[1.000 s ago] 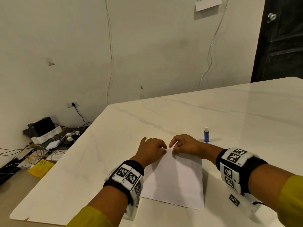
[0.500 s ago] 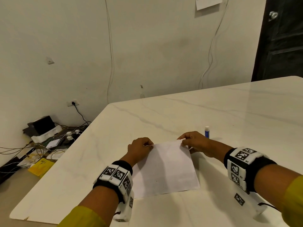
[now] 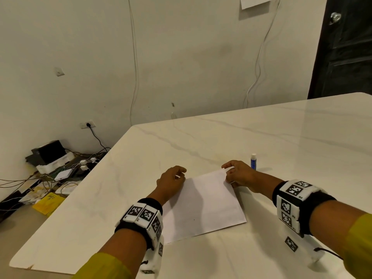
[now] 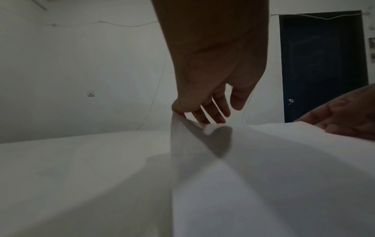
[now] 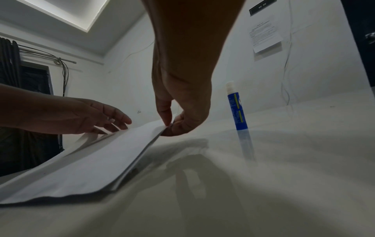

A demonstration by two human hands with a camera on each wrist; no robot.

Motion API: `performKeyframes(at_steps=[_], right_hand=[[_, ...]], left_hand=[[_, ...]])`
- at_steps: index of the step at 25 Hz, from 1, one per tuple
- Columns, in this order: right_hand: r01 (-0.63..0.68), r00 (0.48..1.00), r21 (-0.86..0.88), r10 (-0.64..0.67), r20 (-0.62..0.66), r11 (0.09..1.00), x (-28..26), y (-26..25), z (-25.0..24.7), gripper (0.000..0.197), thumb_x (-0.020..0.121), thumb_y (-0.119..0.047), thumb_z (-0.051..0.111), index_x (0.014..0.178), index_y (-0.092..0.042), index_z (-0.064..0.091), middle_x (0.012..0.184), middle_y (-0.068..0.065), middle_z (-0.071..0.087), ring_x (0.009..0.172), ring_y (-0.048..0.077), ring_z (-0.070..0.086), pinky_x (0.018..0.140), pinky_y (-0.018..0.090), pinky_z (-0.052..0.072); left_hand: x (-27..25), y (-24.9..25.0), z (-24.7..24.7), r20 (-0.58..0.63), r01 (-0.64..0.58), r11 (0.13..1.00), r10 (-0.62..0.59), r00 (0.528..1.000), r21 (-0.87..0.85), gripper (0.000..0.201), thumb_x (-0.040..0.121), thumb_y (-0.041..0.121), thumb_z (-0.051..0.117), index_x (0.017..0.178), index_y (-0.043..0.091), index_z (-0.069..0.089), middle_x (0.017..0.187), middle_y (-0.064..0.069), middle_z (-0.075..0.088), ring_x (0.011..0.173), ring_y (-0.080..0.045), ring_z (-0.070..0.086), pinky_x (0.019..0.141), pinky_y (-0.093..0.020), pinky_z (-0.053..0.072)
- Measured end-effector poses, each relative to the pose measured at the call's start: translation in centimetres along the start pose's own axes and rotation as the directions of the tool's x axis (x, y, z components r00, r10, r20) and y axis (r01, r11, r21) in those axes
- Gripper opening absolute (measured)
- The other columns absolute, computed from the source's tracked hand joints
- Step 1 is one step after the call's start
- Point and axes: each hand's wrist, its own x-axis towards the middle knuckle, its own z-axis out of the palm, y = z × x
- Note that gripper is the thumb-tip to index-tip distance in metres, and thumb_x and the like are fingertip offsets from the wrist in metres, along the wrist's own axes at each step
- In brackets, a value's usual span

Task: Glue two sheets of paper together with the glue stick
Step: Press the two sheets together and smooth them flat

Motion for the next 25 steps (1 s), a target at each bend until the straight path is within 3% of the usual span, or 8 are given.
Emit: performKeyframes(at_steps=[2, 6, 10, 14, 17, 19, 21, 25], right_hand=[[-0.003, 0.999, -0.053, 0.001, -0.032, 0.999, 0.1, 0.0, 0.2, 0.046, 0.083, 0.013, 0.052, 0.126, -0.003, 0.048, 0.075, 0.004, 0.049, 0.065, 0.015, 0.05, 0.06, 0.024, 0.047], [0.043, 0.994, -0.296, -0.069, -0.079, 0.954, 0.1, 0.1, 0.8, 0.05, 0.084, 0.008, 0.052, 0.13, -0.007, 0.042, 0.083, 0.004, 0.051, 0.071, 0.015, 0.049, 0.06, 0.022, 0.045], [0.044, 0.991, -0.464, -0.099, -0.095, 0.885, 0.0, 0.0, 1.4, 0.055, 0.085, 0.004, 0.055, 0.135, -0.009, 0.036, 0.118, 0.019, 0.059, 0.102, 0.028, 0.058, 0.093, 0.037, 0.05], [0.052, 0.981, -0.605, -0.155, -0.119, 0.794, 0.0, 0.1, 1.5, 0.056, 0.082, -0.004, 0.063, 0.133, -0.009, 0.04, 0.133, 0.014, 0.048, 0.119, 0.028, 0.052, 0.097, 0.033, 0.046], [0.123, 0.963, -0.497, -0.224, -0.148, 0.859, -0.3, -0.7, 1.8, 0.027, 0.085, -0.005, 0.059, 0.112, -0.008, 0.056, 0.114, 0.015, 0.056, 0.099, 0.025, 0.059, 0.08, 0.03, 0.051], [0.02, 0.999, -0.255, -0.01, 0.042, 0.967, -1.1, -1.3, 2.3, 0.009, 0.09, -0.005, 0.053, 0.097, -0.003, 0.058, 0.09, 0.016, 0.063, 0.072, 0.022, 0.063, 0.059, 0.027, 0.055], [-0.127, 0.929, -0.265, 0.209, 0.307, 0.956, -1.8, -1.2, 2.6, 0.021, 0.091, -0.008, 0.049, 0.105, 0.005, 0.06, 0.083, 0.017, 0.065, 0.064, 0.022, 0.063, 0.054, 0.026, 0.056], [-0.215, 0.906, -0.338, 0.316, 0.28, 0.916, -2.2, -0.3, 1.8, 0.017, 0.092, -0.01, 0.048, 0.097, 0.0, 0.061, 0.071, 0.011, 0.07, 0.053, 0.017, 0.067, 0.052, 0.024, 0.057]], left_hand=[[-0.5, 0.3, 0.0, 0.025, -0.09, 0.995, 0.089, 0.996, 0.043, 0.035, 0.088, 0.015, 0.058, 0.123, 0.022, 0.055, 0.128, -0.001, 0.053, 0.122, -0.022, 0.048, 0.109, -0.044, 0.033], [-1.4, 2.2, 1.1, 0.334, -0.317, 0.876, 0.196, 0.922, 0.363, 0.047, 0.083, 0.031, 0.067, 0.127, 0.035, 0.051, 0.125, 0.0, 0.049, 0.12, -0.02, 0.04, 0.101, -0.037, 0.027], [-1.8, 2.3, 3.0, 0.553, -0.326, 0.882, 0.094, 0.828, 0.339, 0.062, 0.079, 0.035, 0.071, 0.134, 0.036, 0.042, 0.125, -0.006, 0.043, 0.118, -0.023, 0.038, 0.103, -0.039, 0.03], [-1.9, 1.4, 3.7, 0.585, -0.302, 0.894, 0.057, 0.809, 0.332, 0.067, 0.078, 0.039, 0.071, 0.136, 0.04, 0.037, 0.127, -0.005, 0.037, 0.121, -0.024, 0.036, 0.107, -0.047, 0.034], [-1.7, 1.1, 3.7, 0.585, -0.306, 0.897, 0.067, 0.808, 0.32, 0.067, 0.078, 0.039, 0.071, 0.136, 0.041, 0.037, 0.126, -0.005, 0.036, 0.121, -0.023, 0.036, 0.106, -0.048, 0.036], [-1.8, 1.0, 3.8, 0.574, -0.31, 0.897, 0.08, 0.815, 0.315, 0.068, 0.078, 0.039, 0.071, 0.136, 0.038, 0.037, 0.127, -0.004, 0.037, 0.121, -0.023, 0.036, 0.105, -0.048, 0.037], [-2.1, 0.8, 3.9, 0.551, -0.307, 0.904, 0.1, 0.829, 0.297, 0.067, 0.077, 0.037, 0.072, 0.135, 0.032, 0.039, 0.127, -0.004, 0.038, 0.121, -0.022, 0.037, 0.105, -0.048, 0.037], [-2.4, 0.3, 2.6, 0.536, -0.276, 0.925, 0.1, 0.838, 0.26, 0.067, 0.074, 0.033, 0.076, 0.131, 0.031, 0.04, 0.127, -0.001, 0.039, 0.115, -0.017, 0.037, 0.107, -0.044, 0.036]])
